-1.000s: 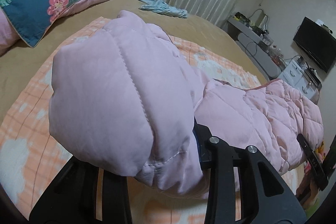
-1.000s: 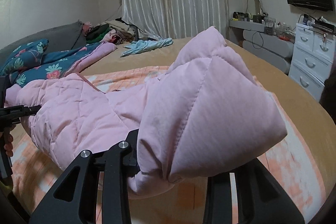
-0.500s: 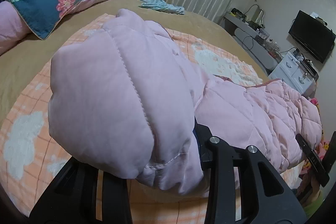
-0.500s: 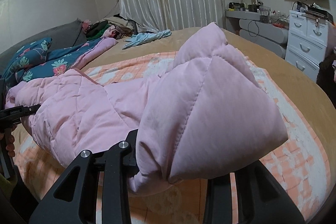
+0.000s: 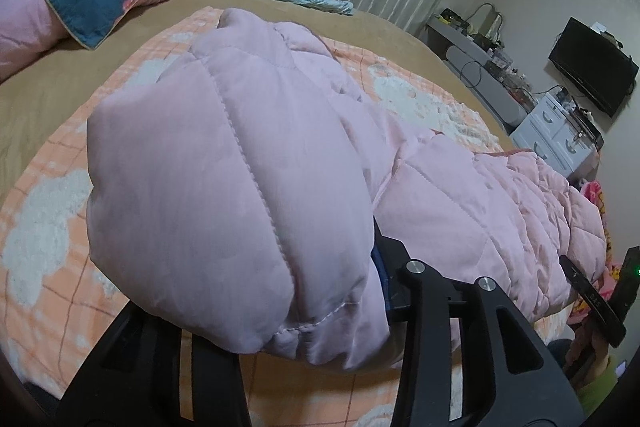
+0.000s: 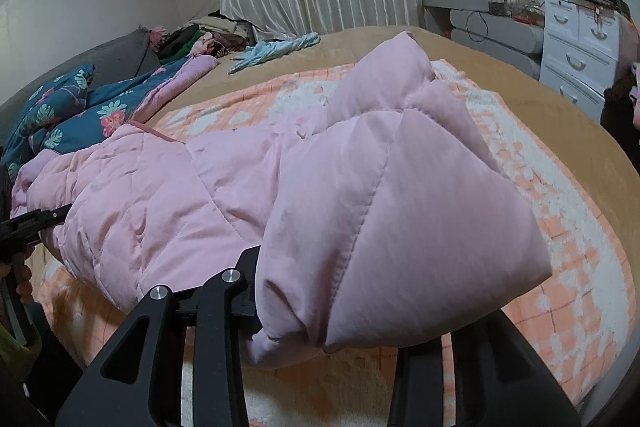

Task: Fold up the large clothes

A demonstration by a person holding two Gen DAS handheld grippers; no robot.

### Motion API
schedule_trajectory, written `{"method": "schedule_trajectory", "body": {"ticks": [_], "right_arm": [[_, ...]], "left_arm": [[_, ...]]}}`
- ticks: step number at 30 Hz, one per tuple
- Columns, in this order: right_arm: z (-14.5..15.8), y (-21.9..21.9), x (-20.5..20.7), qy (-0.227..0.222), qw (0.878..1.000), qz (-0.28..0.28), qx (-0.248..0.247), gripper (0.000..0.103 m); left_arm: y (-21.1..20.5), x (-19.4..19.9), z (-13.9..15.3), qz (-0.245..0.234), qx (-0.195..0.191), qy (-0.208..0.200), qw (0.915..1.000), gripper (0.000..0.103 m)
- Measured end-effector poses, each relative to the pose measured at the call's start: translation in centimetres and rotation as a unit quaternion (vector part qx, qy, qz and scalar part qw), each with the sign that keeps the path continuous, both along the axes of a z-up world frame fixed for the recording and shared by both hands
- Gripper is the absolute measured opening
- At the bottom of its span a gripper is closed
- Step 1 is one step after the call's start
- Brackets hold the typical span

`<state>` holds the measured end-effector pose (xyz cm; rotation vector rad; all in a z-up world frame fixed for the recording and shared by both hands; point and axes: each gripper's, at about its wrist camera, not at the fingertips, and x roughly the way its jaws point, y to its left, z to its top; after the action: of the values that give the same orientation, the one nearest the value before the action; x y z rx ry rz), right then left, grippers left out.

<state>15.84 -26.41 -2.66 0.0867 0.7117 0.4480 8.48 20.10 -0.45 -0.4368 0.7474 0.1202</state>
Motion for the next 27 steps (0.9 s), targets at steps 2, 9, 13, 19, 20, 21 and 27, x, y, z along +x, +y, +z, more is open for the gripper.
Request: {"method": "schedule_trajectory", "body": {"ticks": [2, 9, 13, 19, 20, 21, 27], "right_arm": [[-0.2, 0.0, 0.1, 0.004, 1.000, -0.002, 0.002, 0.035], [-1.0, -0.4, 0.6, 0.024, 0.999, -0.011, 0.017, 0.039], [-1.7, -1.0, 1.3, 0.040, 0.998, -0.018, 0.033, 0.043], [-2.9, -1.4, 2.7, 0.060, 0.996, -0.031, 0.050, 0.052], [-3.2, -1.4, 2.9, 0.065, 0.996, -0.034, 0.054, 0.054], [-3.5, -1.6, 3.1, 0.072, 0.995, -0.037, 0.057, 0.057], [-4.5, -1.9, 3.5, 0.093, 0.993, -0.044, 0.066, 0.070]], "left_arm": [[0.2, -0.1, -0.3, 0.002, -0.006, 0.001, 1.0000, 0.034], [0.6, -0.4, -1.4, 0.011, -0.018, 0.006, 0.9998, 0.041], [0.8, -0.3, -2.1, 0.017, -0.023, 0.012, 0.9995, 0.045], [0.9, 0.0, -2.5, 0.019, -0.026, 0.017, 0.9993, 0.048], [0.9, 0.0, -2.5, 0.019, -0.025, 0.017, 0.9993, 0.048], [0.9, 0.0, -2.5, 0.020, -0.026, 0.018, 0.9993, 0.049], [0.8, 0.0, -2.5, 0.021, -0.022, 0.023, 0.9993, 0.049]]}}
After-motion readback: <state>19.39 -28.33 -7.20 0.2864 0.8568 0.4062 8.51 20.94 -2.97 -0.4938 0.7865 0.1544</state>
